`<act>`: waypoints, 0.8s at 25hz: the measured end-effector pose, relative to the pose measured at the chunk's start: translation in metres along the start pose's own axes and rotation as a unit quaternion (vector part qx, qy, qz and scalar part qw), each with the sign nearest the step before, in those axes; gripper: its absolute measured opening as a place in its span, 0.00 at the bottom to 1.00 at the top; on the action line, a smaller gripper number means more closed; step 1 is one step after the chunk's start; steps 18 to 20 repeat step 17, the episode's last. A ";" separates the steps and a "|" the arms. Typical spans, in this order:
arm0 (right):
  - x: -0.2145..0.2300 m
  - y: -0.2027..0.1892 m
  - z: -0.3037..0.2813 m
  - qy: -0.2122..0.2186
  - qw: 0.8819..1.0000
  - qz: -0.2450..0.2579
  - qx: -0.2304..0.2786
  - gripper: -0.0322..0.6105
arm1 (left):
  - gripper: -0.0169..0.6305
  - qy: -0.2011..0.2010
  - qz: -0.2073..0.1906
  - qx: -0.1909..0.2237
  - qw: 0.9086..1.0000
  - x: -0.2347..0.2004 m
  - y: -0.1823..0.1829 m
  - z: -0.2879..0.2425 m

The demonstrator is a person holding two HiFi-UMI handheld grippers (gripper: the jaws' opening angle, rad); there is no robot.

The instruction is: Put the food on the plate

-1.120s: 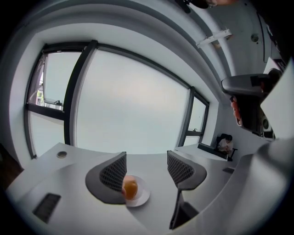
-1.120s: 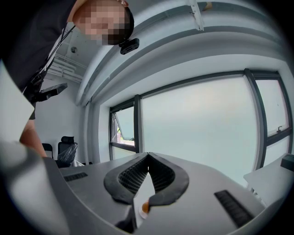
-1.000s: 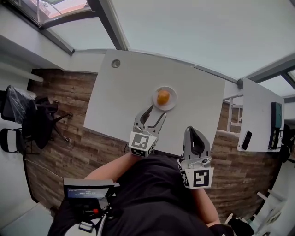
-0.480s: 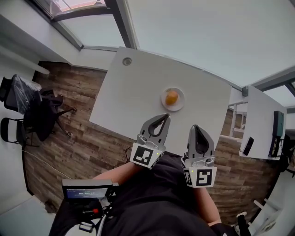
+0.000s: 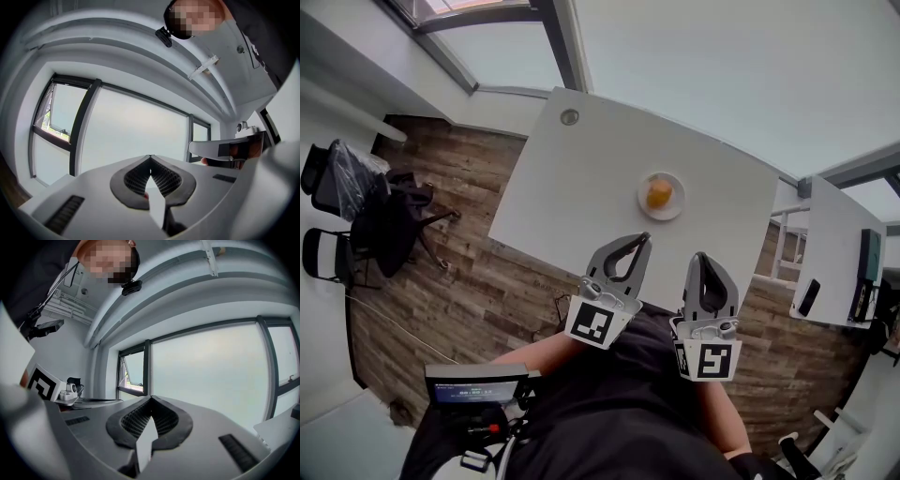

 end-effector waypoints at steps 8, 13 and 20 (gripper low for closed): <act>-0.004 -0.002 0.003 -0.013 1.000 0.001 -0.012 0.06 | 0.04 0.000 0.001 -0.010 1.000 -0.006 -0.005 0.001; -0.007 -0.003 0.005 -0.018 1.000 0.005 -0.017 0.06 | 0.04 -0.005 -0.001 -0.015 1.000 -0.006 -0.006 0.003; -0.003 -0.006 0.007 -0.020 1.000 0.006 -0.020 0.06 | 0.04 -0.007 0.000 -0.016 1.000 -0.002 -0.009 -0.001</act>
Point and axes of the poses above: the fingertips, and each gripper's own axes: z backward along the fingers, x to its right, y out of its top, the point moved 6 cm from there along z, backward along the fingers, and after that the axes turned 14 degrees about y, right-handed, at the moved point
